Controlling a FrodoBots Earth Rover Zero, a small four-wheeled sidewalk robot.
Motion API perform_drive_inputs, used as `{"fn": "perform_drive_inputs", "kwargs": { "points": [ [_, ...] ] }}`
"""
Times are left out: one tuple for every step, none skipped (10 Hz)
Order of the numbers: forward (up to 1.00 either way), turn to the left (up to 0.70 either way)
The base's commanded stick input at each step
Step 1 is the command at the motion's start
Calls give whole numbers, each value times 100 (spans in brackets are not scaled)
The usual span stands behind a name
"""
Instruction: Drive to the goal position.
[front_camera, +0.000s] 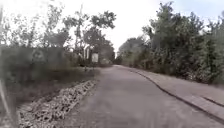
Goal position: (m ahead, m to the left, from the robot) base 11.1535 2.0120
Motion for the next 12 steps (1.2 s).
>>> {"fn": "perform_drive_inputs", "kwargs": {
  "points": [
    [70, 0],
    [70, 0],
    [70, 0],
    [70, 0],
    [70, 0],
    [70, 0],
    [70, 0],
    [70, 0],
    [70, 0],
    [70, 0],
    [70, 0],
    [70, 0]
  ]
}}
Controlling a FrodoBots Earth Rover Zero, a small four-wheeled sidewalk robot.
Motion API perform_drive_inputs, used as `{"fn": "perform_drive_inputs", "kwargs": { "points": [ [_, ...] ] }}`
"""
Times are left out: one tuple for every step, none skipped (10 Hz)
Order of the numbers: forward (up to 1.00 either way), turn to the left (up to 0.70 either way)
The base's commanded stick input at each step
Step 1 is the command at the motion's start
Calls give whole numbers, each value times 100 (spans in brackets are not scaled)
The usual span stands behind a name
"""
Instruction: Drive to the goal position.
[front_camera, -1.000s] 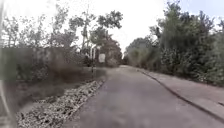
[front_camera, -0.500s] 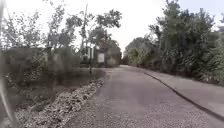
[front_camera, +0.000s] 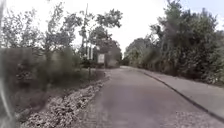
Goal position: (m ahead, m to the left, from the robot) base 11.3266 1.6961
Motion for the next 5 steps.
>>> {"fn": "perform_drive_inputs", "kwargs": {
  "points": [
    [70, 0],
    [70, 0],
    [70, -9],
    [70, -18],
    [70, -27]
  ]
}}
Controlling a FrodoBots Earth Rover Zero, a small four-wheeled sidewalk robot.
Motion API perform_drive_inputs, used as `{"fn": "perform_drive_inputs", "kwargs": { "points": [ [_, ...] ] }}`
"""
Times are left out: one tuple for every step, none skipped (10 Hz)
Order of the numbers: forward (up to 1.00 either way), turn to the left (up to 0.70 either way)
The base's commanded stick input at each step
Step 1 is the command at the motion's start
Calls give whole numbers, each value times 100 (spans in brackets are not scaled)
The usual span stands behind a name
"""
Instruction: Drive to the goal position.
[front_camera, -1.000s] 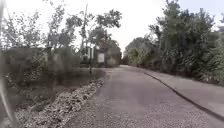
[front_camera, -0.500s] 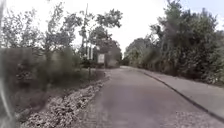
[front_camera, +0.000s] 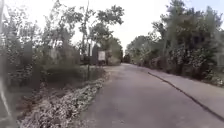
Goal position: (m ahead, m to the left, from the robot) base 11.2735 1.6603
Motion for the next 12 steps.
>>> {"fn": "perform_drive_inputs", "kwargs": {
  "points": [
    [70, -34],
    [70, -14],
    [70, 0],
    [70, 0],
    [70, 0],
    [70, 0],
    [70, 0],
    [70, 0],
    [70, 0],
    [70, 0],
    [70, 0],
    [70, 0]
  ]
}}
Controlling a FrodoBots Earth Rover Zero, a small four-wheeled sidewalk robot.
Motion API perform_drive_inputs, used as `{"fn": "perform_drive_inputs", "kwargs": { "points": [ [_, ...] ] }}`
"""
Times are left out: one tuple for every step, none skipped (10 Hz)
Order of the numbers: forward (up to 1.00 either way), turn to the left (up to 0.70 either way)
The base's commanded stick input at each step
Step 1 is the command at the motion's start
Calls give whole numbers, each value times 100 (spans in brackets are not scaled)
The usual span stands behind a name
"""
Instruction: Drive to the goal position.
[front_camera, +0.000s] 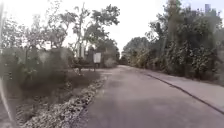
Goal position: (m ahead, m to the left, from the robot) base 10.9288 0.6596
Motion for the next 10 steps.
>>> {"fn": "perform_drive_inputs", "kwargs": {
  "points": [
    [70, 0],
    [70, 0],
    [70, 0],
    [70, 0],
    [70, 0],
    [70, 0],
    [70, 0],
    [70, 0],
    [70, 0],
    [70, 0]
  ]
}}
